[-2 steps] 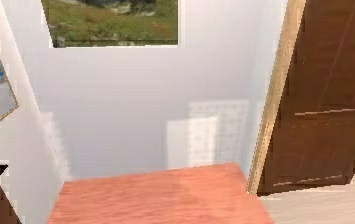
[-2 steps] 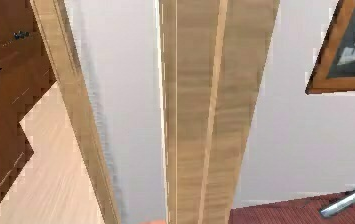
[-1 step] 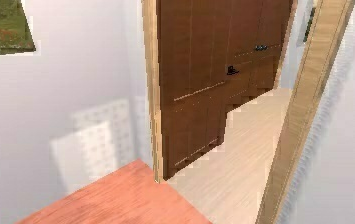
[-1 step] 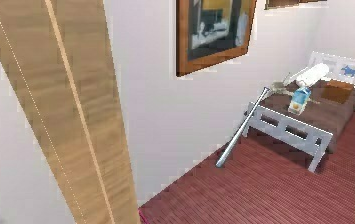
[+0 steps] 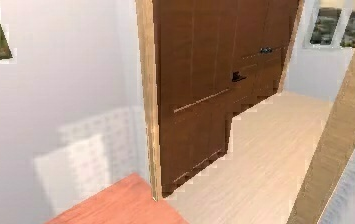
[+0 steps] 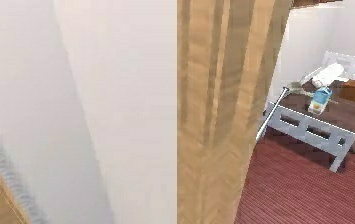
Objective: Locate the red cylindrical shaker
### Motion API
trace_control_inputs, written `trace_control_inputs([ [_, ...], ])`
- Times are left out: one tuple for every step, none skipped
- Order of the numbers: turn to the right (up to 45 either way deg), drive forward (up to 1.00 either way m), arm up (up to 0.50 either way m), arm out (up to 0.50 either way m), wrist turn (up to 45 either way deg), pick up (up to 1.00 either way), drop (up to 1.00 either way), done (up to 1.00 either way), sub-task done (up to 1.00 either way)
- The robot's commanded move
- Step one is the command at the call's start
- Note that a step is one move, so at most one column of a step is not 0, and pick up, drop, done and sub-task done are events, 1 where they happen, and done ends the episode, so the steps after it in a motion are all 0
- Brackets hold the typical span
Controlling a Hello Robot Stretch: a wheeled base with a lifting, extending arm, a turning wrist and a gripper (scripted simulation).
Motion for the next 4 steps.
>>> trace_control_inputs([
  [-12.0,0.0,0.0,0.0,0.0,0.0,0.0,0.0,0.0],
  [0.0,0.75,0.0,0.0,0.0,0.0,0.0,0.0,0.0],
  [45.0,0.0,0.0,0.0,0.0,0.0,0.0,0.0,0.0],
  [12.0,0.0,0.0,0.0,0.0,0.0,0.0,0.0,0.0],
])
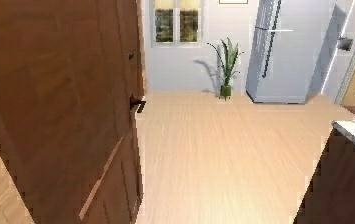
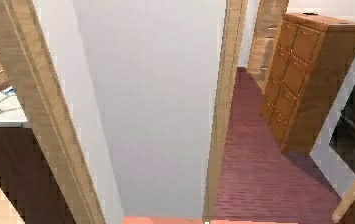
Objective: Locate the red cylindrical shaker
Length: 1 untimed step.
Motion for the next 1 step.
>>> trace_control_inputs([
  [0.0,0.6,0.0,0.0,0.0,0.0,0.0,0.0,0.0],
])
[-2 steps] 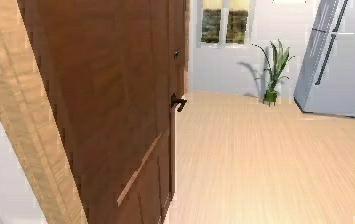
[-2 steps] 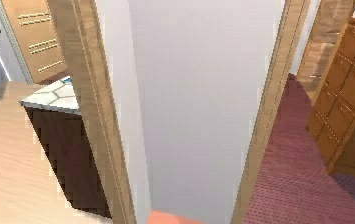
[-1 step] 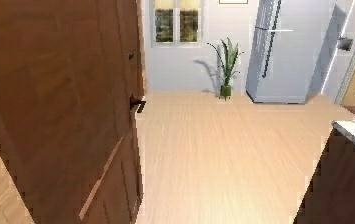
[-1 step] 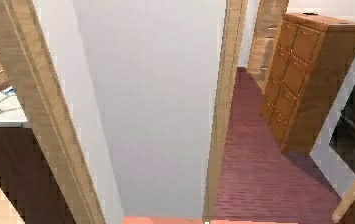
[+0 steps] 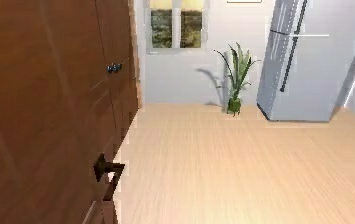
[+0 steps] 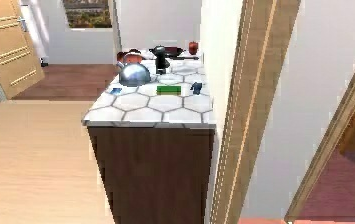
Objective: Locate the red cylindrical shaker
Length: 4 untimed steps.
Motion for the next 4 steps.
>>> trace_control_inputs([
  [36.0,0.0,0.0,0.0,0.0,0.0,0.0,0.0,0.0],
  [0.0,1.0,0.0,0.0,0.0,0.0,0.0,0.0,0.0],
  [0.0,0.05,0.0,0.0,0.0,0.0,0.0,0.0,0.0],
  [45.0,0.0,0.0,0.0,0.0,0.0,0.0,0.0,0.0],
])
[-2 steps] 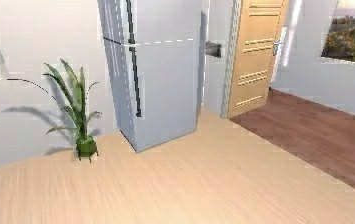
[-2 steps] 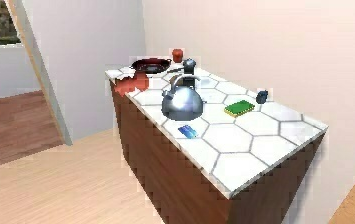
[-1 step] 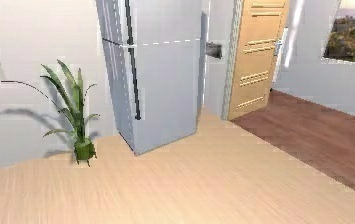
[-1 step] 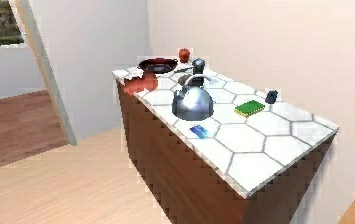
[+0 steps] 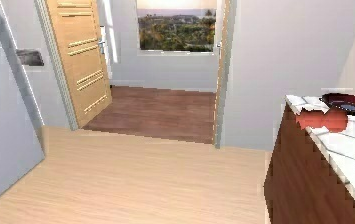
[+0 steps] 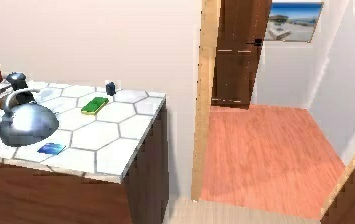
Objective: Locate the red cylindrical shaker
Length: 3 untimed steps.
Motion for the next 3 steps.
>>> trace_control_inputs([
  [6.0,0.0,0.0,0.0,0.0,0.0,0.0,0.0,0.0],
  [0.0,0.3,0.0,0.0,0.0,0.0,0.0,0.0,0.0],
  [45.0,0.0,0.0,0.0,0.0,0.0,0.0,0.0,0.0],
])
